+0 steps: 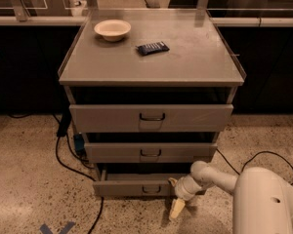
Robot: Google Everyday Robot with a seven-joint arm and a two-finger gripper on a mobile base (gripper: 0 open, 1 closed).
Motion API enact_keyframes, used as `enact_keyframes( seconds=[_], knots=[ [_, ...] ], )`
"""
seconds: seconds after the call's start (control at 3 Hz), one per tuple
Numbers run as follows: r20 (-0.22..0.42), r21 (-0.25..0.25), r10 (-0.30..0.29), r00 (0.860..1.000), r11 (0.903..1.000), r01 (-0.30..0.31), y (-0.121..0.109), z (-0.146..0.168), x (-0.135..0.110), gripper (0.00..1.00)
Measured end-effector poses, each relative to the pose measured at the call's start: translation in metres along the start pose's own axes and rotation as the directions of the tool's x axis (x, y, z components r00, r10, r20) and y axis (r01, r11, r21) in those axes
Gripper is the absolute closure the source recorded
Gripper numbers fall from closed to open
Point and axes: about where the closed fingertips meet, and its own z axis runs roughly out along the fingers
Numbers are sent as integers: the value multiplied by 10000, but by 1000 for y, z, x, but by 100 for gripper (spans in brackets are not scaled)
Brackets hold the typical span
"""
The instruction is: Open bottom drawer
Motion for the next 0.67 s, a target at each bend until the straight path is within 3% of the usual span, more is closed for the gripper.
enact_keyframes(
  seconds=[0.67],
  knots=[
    [-21, -162, -25, 10000, 9999, 24, -6, 4, -3, 0]
  ],
)
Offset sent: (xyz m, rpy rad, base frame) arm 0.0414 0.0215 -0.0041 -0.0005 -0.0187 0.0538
